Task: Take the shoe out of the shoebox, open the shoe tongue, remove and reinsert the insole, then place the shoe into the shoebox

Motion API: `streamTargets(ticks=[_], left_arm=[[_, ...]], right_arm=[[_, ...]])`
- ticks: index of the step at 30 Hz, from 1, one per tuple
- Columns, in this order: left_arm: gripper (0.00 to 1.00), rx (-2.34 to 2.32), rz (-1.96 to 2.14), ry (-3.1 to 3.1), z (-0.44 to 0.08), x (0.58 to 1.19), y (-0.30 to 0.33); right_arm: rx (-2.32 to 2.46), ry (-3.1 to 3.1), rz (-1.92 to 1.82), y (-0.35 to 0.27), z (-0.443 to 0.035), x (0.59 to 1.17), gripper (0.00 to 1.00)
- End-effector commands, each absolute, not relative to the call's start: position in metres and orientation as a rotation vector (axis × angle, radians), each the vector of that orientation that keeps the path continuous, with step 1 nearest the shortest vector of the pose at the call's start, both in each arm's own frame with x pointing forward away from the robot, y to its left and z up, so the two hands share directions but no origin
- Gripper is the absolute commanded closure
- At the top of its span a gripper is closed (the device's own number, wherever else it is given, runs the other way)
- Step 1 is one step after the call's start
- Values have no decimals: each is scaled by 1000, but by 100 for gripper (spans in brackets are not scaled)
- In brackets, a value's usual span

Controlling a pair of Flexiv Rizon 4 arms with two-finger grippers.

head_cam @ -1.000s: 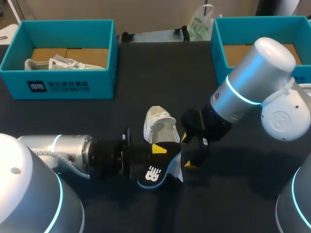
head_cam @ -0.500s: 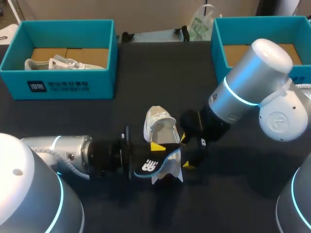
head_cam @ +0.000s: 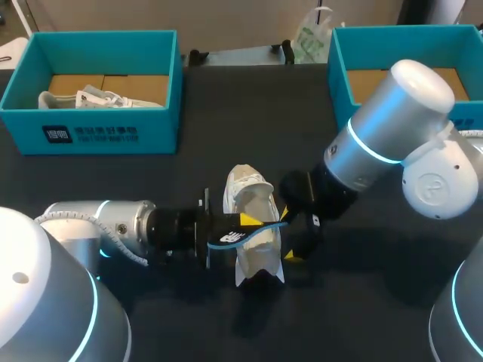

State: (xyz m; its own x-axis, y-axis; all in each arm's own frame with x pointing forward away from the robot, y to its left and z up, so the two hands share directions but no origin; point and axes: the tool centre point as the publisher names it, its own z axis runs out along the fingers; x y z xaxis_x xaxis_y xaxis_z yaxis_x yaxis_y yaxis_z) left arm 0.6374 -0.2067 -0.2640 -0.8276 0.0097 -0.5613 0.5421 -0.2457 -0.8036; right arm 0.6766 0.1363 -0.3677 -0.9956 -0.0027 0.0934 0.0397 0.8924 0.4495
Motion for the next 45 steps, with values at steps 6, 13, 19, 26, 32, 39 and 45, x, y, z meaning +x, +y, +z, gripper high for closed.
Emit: streamTargets(ticks=[6,13,19,26,32,39,45], left_arm=[[100,611,-2173,1676,-278,641,-203],[100,596,-2175,1674,-278,636,-198],[100,593,-2167,1668,-276,632,-194],[100,582,-2156,1668,-276,631,-189],[100,576,-2150,1670,-276,631,-185],[100,558,-2154,1680,-280,631,-182],[100,552,-2171,1680,-282,632,-184]], right_arm=[[-29,-2968,-710,137,-369,676,0],[-29,-2968,-710,137,-369,676,0],[-29,-2968,-710,137,-369,676,0],[-30,-2963,-694,140,-375,682,0],[-32,-2973,-663,140,-378,689,0],[-51,-2981,-664,140,-377,689,0],[-57,-2979,-666,139,-377,689,0]])
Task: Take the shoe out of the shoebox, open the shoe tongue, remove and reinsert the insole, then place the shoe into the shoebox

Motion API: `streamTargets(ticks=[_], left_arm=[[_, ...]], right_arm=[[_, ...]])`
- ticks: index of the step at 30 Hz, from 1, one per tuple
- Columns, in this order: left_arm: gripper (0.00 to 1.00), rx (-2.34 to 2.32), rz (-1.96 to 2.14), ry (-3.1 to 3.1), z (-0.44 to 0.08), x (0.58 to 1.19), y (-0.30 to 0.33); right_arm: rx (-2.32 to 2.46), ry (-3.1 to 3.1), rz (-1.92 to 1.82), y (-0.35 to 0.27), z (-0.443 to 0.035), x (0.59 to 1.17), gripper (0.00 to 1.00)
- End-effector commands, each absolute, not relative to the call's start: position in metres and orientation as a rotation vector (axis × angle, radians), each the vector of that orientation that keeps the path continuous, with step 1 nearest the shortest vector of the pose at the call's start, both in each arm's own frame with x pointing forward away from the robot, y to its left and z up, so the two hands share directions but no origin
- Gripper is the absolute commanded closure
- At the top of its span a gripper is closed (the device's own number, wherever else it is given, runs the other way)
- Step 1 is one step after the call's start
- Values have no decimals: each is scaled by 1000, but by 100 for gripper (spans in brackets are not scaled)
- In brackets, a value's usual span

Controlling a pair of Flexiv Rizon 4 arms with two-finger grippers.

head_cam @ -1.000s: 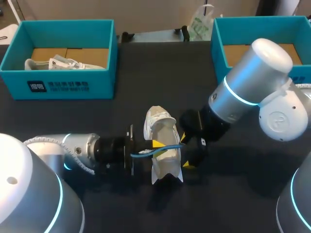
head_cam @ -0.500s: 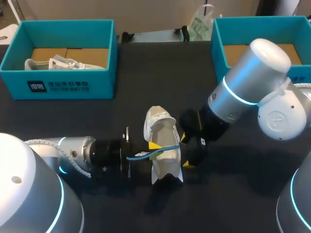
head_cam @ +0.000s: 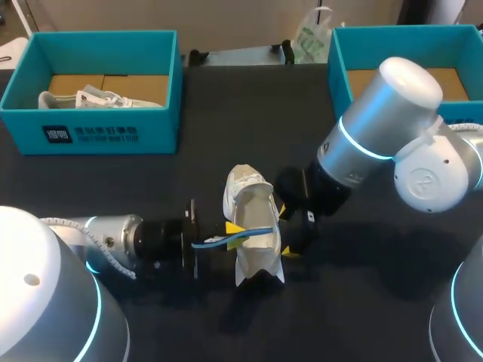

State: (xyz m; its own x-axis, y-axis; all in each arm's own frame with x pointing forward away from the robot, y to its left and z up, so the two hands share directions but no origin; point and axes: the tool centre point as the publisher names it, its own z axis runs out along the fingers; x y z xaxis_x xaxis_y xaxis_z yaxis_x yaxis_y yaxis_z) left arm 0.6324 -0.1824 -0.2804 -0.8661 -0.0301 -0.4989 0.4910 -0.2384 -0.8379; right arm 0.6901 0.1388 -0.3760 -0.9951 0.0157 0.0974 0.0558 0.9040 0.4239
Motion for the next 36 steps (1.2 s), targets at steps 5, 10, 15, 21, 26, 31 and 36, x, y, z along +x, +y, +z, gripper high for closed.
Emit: streamTargets(ticks=[5,10,15,21,26,31,36], left_arm=[[100,567,-2188,1673,-279,633,-188],[100,573,-2190,1678,-278,636,-191],[100,564,-2201,1691,-281,639,-193],[100,551,-2215,1705,-289,641,-194],[100,535,-2218,1713,-293,642,-192],[100,528,-2219,1716,-297,646,-192],[100,532,-2213,1719,-301,648,-196]], right_arm=[[-57,-2979,-666,139,-377,689,0],[-57,-2979,-666,139,-377,689,0],[-57,-2979,-666,139,-377,689,0],[-57,-2979,-666,139,-377,689,0],[-57,-2979,-666,139,-377,689,0],[-57,-2979,-666,139,-377,689,0],[-57,-2979,-666,139,-377,689,0]])
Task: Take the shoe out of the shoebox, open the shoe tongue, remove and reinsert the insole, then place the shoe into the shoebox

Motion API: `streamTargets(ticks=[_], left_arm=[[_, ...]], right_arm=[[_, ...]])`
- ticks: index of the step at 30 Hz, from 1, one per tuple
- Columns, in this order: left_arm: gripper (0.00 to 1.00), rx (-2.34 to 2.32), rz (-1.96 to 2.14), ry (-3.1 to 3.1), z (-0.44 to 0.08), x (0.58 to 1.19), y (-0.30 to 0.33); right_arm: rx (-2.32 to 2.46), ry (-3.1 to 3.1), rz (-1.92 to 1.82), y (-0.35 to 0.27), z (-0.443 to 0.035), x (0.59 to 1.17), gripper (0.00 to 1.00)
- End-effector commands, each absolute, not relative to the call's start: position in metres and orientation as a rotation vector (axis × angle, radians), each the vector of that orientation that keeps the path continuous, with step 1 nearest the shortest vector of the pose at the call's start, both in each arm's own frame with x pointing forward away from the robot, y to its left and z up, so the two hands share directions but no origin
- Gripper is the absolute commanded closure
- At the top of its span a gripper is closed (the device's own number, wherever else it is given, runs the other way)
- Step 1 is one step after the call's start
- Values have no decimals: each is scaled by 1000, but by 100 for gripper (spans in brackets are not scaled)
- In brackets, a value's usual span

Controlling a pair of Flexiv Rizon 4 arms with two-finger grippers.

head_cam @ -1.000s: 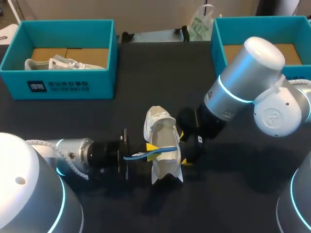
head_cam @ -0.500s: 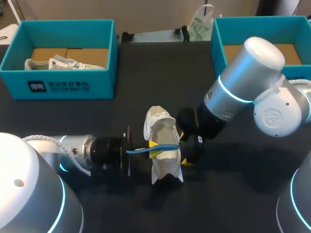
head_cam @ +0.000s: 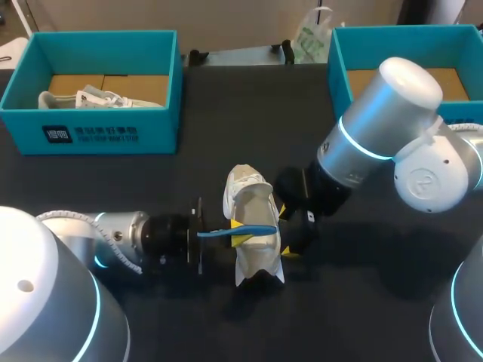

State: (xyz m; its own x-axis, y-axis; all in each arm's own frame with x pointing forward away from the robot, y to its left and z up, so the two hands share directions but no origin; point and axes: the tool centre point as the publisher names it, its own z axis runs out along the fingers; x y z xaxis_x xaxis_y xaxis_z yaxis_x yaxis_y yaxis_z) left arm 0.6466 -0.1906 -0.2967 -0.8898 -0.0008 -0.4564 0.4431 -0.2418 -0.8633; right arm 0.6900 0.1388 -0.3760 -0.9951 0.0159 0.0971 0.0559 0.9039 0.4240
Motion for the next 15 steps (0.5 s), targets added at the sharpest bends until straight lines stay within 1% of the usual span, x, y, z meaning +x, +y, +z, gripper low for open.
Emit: streamTargets(ticks=[1,15], left_arm=[[100,531,-2213,1718,-301,649,-197],[100,555,-2134,1746,-311,658,-204]], right_arm=[[-57,-2979,-666,139,-377,689,0],[-57,-2979,-666,139,-377,689,0]])
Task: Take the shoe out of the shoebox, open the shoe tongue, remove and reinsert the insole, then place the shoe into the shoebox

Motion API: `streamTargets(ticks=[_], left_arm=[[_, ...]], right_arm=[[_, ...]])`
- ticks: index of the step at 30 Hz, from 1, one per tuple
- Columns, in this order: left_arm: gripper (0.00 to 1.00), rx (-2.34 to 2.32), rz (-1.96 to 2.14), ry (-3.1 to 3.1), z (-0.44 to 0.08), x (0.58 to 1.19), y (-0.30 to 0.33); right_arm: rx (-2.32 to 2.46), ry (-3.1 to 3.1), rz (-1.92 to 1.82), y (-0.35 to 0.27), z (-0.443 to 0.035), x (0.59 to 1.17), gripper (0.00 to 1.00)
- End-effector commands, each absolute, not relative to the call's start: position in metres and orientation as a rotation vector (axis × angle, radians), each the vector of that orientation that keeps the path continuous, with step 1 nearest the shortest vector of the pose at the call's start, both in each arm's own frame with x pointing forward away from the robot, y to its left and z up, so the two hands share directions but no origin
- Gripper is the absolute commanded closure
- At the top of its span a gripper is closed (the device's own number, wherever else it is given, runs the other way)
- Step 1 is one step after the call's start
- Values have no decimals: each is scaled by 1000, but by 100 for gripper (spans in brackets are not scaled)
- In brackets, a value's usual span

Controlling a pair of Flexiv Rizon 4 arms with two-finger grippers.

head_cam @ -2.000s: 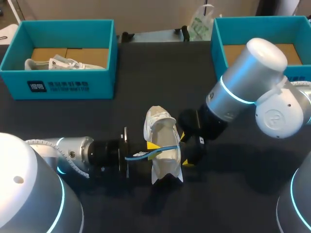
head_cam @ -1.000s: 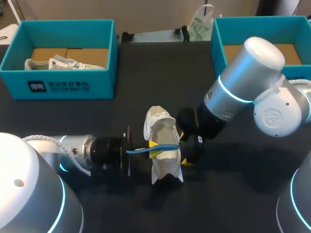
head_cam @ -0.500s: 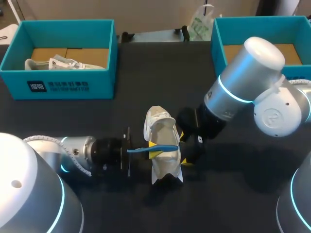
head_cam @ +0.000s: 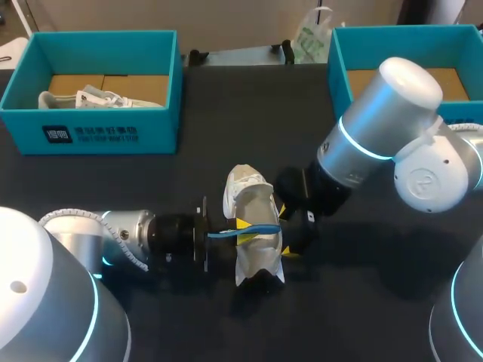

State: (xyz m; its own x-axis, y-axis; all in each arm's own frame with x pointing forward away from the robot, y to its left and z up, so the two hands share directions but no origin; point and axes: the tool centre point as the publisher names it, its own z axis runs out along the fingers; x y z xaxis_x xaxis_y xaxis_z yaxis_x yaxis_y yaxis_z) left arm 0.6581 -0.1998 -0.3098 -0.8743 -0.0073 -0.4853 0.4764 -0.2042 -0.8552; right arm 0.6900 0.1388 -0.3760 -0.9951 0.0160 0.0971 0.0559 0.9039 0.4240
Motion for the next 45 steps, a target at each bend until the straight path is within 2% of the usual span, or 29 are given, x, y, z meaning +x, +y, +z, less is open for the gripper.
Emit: streamTargets(ticks=[1,34,45], left_arm=[[100,565,-2116,1751,-312,658,-205],[100,569,-1837,2010,-363,693,-208],[100,561,-1892,1967,-353,686,-206]], right_arm=[[-57,-2979,-666,139,-377,689,0],[-57,-2979,-666,139,-377,689,0],[-57,-2979,-666,139,-377,689,0]])
